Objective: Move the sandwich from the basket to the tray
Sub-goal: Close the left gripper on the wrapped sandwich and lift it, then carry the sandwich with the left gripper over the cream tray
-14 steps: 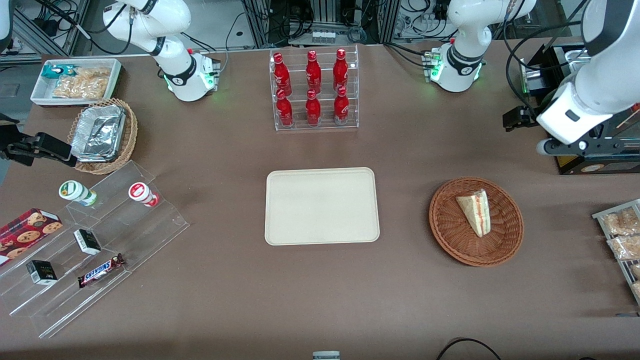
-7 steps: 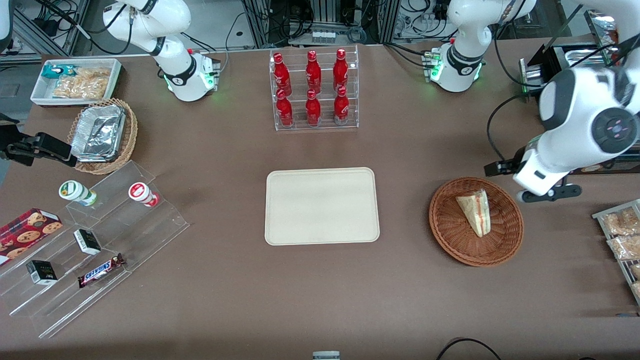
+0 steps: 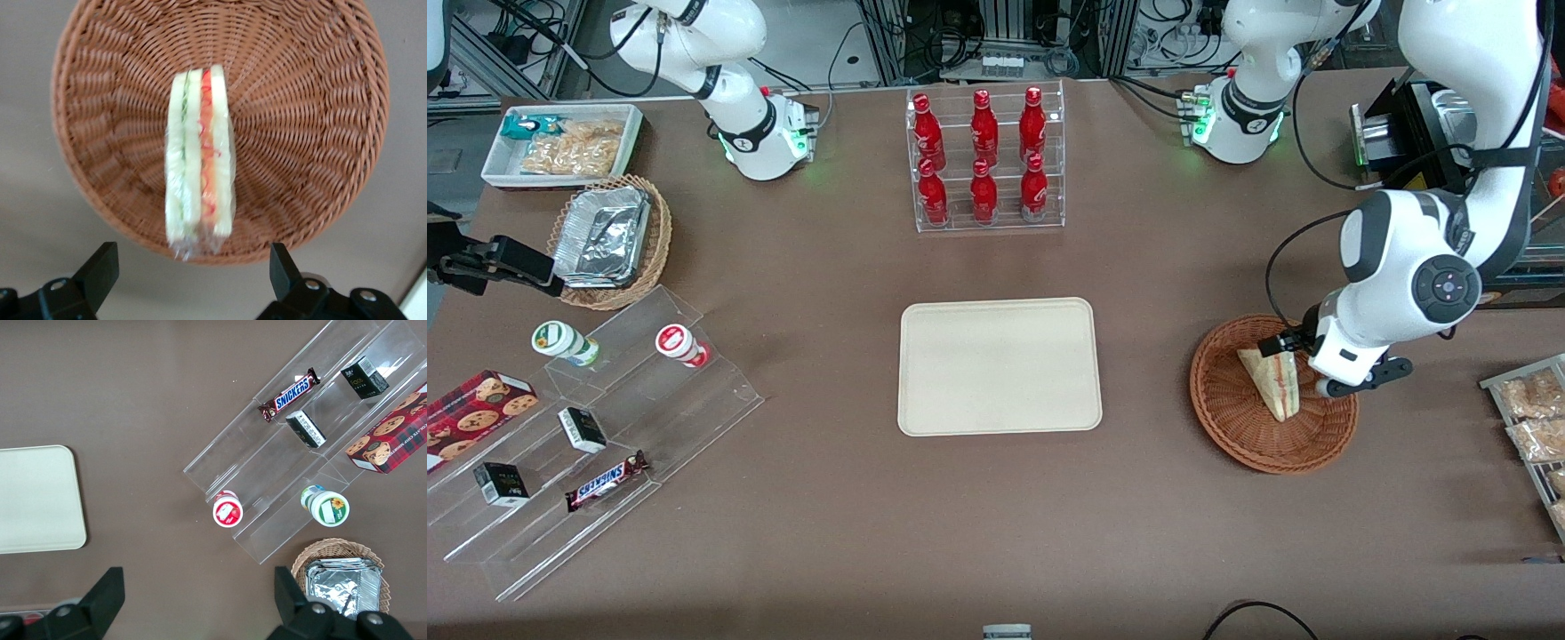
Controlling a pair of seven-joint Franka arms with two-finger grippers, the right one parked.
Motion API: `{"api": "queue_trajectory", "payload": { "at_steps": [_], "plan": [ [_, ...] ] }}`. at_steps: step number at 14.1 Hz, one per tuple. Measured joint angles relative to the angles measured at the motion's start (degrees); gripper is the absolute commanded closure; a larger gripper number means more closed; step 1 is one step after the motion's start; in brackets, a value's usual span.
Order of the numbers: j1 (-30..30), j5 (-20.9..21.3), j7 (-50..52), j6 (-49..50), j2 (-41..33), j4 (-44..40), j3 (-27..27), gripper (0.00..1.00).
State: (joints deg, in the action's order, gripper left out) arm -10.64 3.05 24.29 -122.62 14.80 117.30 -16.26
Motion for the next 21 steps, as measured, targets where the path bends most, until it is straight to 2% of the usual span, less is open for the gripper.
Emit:
{"api": "queue_trajectory", "payload": {
  "at_steps": [2, 6, 7, 8, 9, 13, 17, 21],
  "plan": [
    [-0.01, 0.00, 0.20, -5.07, 1.00, 2.61, 0.01, 0.00],
    [-0.11, 0.00, 0.48, -9.24, 3.61, 3.89, 0.18, 0.01],
    [-0.21, 0.00, 0.50, -9.88, 4.26, 3.94, 0.23, 0.30],
    [-0.26, 0.00, 0.50, -10.34, 4.71, 3.94, 0.29, 0.69],
    [-0.28, 0.00, 0.50, -10.51, 4.90, 3.93, 0.32, 0.84],
    [-0.28, 0.00, 0.56, -10.51, 4.90, 3.87, 0.32, 0.95],
    [-0.27, 0.00, 0.56, -9.88, 4.88, 2.85, 0.28, 0.95],
    [0.06, 0.00, 0.44, -0.45, 4.69, -4.21, -0.72, 0.93]
  ]
}}
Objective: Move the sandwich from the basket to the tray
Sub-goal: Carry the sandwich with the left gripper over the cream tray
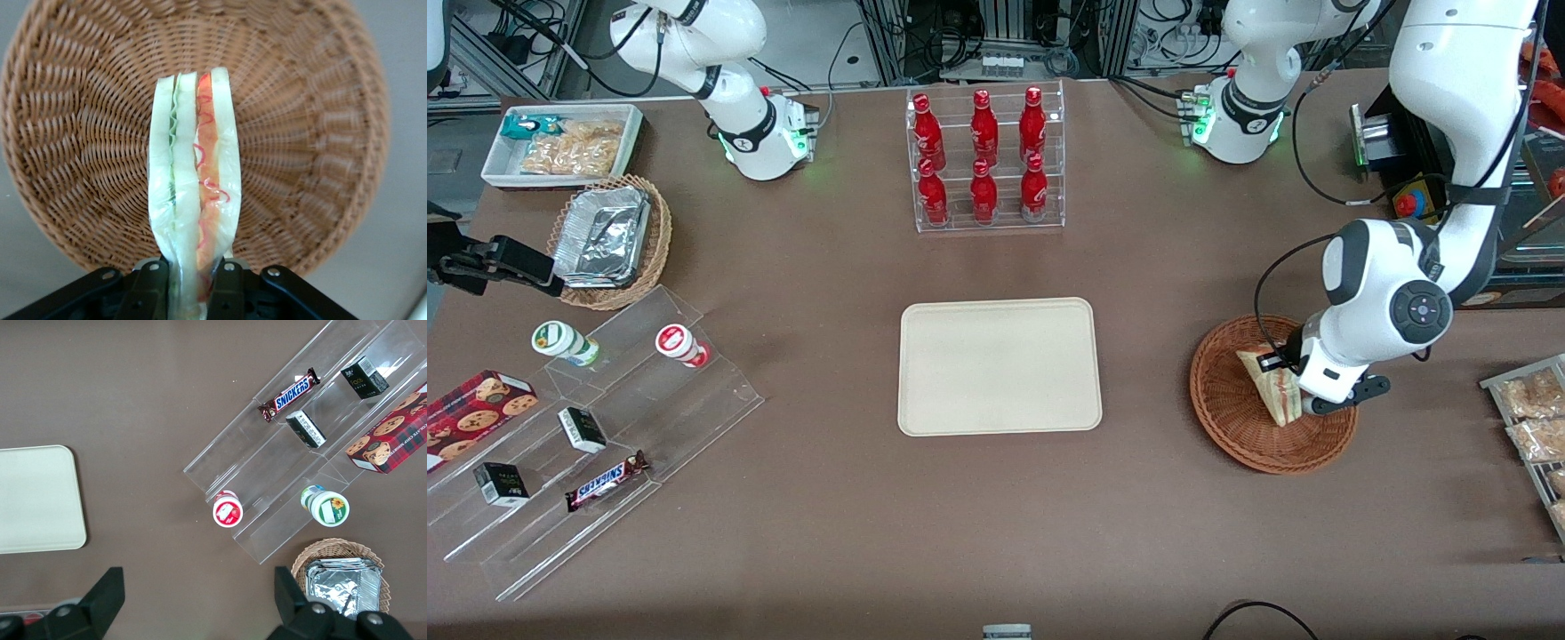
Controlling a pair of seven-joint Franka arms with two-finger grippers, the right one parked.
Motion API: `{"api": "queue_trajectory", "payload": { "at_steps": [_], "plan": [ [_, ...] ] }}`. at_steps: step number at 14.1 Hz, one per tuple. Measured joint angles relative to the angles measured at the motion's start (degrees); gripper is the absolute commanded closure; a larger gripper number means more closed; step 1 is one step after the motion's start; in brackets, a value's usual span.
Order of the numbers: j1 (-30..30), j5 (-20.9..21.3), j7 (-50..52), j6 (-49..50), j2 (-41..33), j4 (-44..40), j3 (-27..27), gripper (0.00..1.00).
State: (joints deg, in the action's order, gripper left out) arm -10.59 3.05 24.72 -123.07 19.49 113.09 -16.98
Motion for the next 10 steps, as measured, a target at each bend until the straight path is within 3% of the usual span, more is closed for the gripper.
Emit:
{"api": "queue_trajectory", "payload": {
  "at_steps": [4, 7, 10],
  "plan": [
    [4.28, -0.25, 0.85, 4.26, -0.28, -5.25, -4.21, 0.93],
    [13.61, -0.46, 6.50, 4.30, 0.79, -7.76, -5.31, 0.93],
    [23.33, -0.49, 13.39, 4.13, 6.46, -13.71, -5.40, 0.92]
  ]
}}
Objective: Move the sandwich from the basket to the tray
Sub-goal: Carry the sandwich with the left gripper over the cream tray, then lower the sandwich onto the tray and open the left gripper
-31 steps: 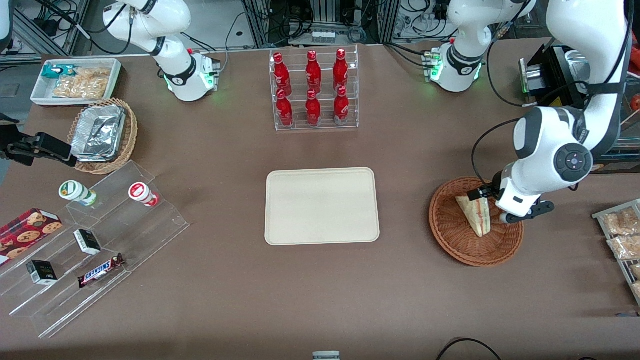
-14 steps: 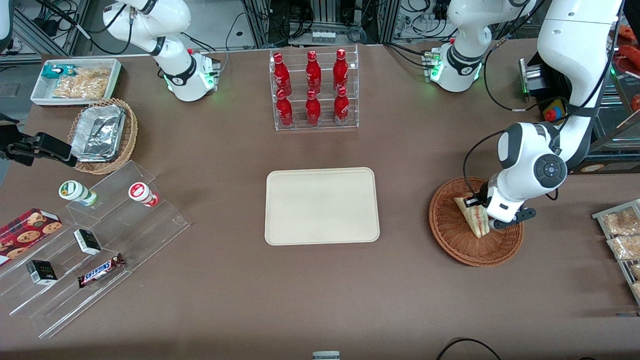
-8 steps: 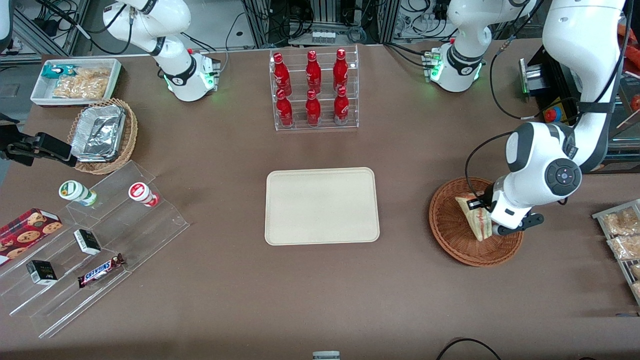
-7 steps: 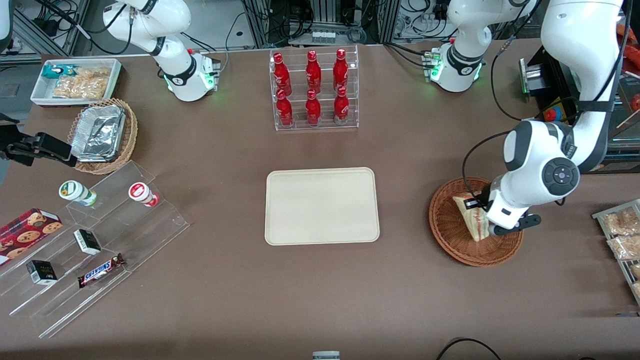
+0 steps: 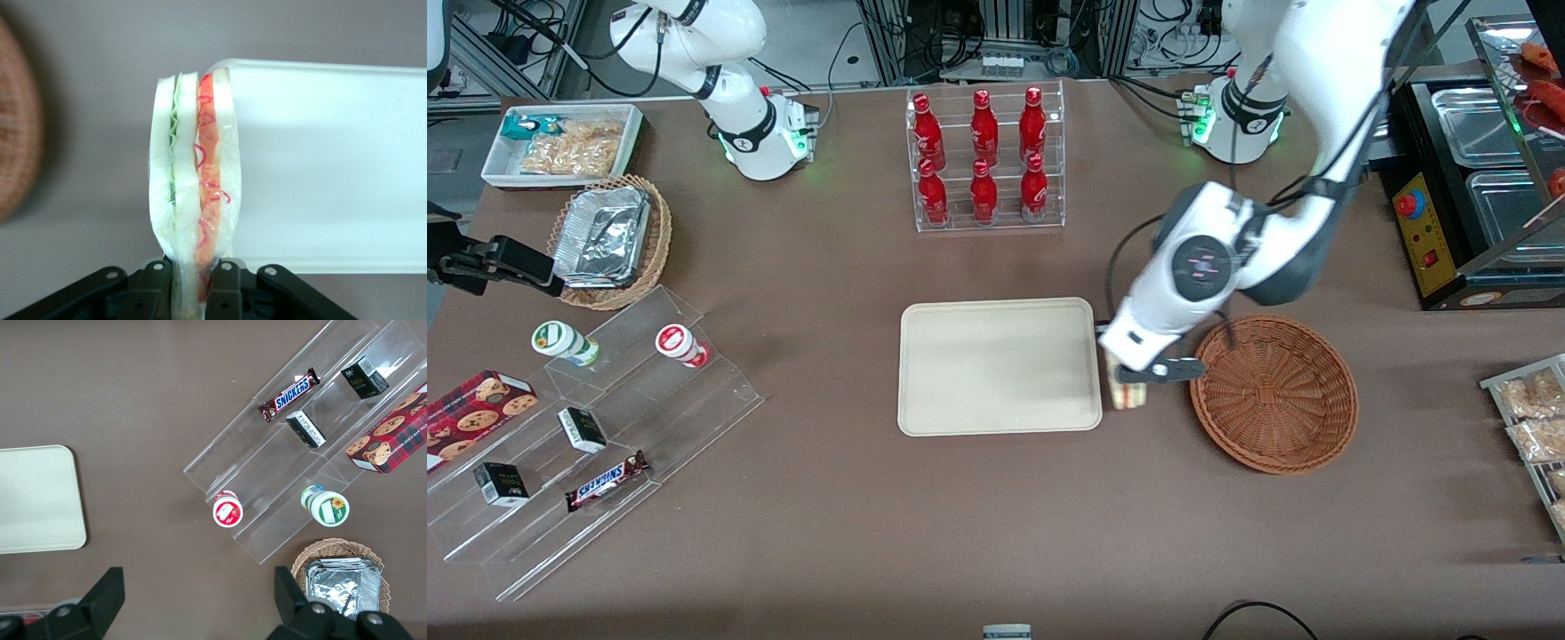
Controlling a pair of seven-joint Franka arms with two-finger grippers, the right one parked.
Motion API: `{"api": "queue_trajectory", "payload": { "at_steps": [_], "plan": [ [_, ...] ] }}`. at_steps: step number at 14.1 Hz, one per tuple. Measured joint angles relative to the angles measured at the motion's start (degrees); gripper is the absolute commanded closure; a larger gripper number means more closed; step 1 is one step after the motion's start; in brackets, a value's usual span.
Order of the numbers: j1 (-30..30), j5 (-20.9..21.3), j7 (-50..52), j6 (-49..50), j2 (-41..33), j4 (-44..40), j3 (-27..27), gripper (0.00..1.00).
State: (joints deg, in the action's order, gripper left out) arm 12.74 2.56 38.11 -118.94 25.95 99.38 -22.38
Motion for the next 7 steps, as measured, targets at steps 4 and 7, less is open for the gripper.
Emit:
{"api": "queue_trajectory", "payload": {
  "at_steps": [4, 7],
  "plan": [
    [9.76, 1.06, 7.47, -0.28, 10.81, -10.05, 0.46, 0.90],
    [11.90, 5.28, 12.21, -0.50, 16.12, -14.54, 0.53, 0.82]
  ]
}}
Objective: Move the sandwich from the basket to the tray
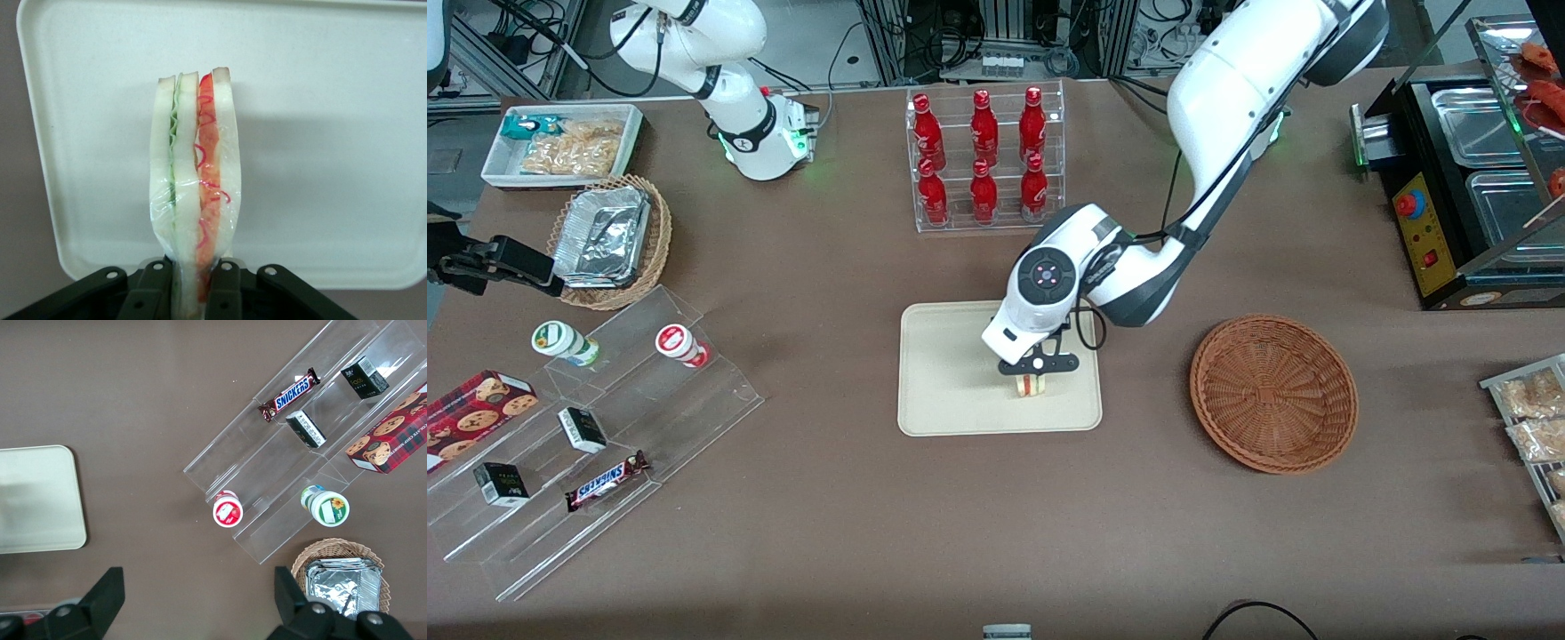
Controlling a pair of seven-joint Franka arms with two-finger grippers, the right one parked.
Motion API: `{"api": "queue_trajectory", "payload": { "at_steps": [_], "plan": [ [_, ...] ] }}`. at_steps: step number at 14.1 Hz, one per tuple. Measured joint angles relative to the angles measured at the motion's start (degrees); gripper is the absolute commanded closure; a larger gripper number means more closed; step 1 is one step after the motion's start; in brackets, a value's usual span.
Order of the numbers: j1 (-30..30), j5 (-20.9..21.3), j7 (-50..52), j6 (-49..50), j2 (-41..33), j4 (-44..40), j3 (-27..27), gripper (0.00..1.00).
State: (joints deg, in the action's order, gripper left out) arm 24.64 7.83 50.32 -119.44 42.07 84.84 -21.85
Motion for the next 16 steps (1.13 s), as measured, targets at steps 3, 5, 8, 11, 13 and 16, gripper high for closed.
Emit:
{"api": "queue_trajectory", "payload": {
  "at_steps": [3, 5, 8, 11, 13, 16],
  "plan": [
    [0.20, 1.12, 0.71, -0.75, 2.28, -1.84, 0.00, 0.44],
    [0.26, 1.25, 0.73, -0.78, 2.38, -2.32, 0.00, 0.00],
    [0.26, 2.22, 1.21, -0.78, 2.30, -3.73, 0.02, 0.00],
    [0.10, 2.46, 2.24, -0.28, 0.43, -6.17, 1.78, 0.00],
    [-0.41, 2.47, 2.24, 3.70, -3.21, -7.11, 4.22, 0.00],
    [-2.74, 2.73, 1.11, 13.40, -10.79, -7.21, 6.64, 0.00]
  ]
}}
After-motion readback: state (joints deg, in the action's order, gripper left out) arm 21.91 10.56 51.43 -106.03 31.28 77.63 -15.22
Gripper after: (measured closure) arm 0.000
